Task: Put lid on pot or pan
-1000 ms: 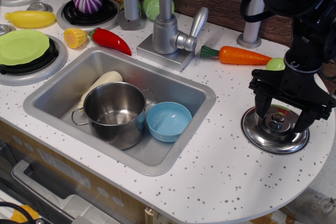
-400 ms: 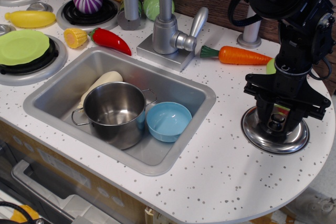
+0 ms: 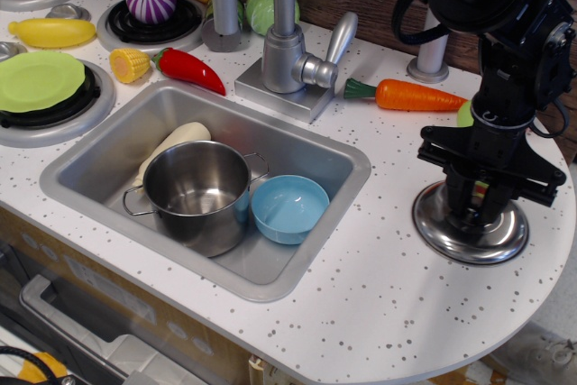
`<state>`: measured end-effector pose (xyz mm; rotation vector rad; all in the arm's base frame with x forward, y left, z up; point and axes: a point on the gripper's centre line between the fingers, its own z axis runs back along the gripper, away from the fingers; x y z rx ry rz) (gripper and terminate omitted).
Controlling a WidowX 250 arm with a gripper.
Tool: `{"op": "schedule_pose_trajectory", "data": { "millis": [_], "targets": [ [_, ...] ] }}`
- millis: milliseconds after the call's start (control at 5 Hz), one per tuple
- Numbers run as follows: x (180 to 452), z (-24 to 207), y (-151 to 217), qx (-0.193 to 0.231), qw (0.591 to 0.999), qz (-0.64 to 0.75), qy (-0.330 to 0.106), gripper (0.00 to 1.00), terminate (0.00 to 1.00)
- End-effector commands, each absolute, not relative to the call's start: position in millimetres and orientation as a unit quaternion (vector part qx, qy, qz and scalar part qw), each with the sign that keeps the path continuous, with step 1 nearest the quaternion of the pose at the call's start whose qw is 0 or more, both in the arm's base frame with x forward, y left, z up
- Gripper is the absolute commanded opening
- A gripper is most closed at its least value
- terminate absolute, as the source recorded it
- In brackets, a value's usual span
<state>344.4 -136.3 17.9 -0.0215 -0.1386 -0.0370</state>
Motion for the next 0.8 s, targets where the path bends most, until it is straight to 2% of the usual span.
{"op": "schedule_pose_trajectory", "data": {
  "millis": [0,200,600],
  "targets": [
    [347,67,-133,0.004,0.996,-0.005,-0.09,0.0,0.0],
    [326,95,-116,0.045,0.996,-0.01,-0.073,0.0,0.0],
    [297,104,-41,0.062,0.995,-0.035,-0.065,0.0,0.0]
  ]
}}
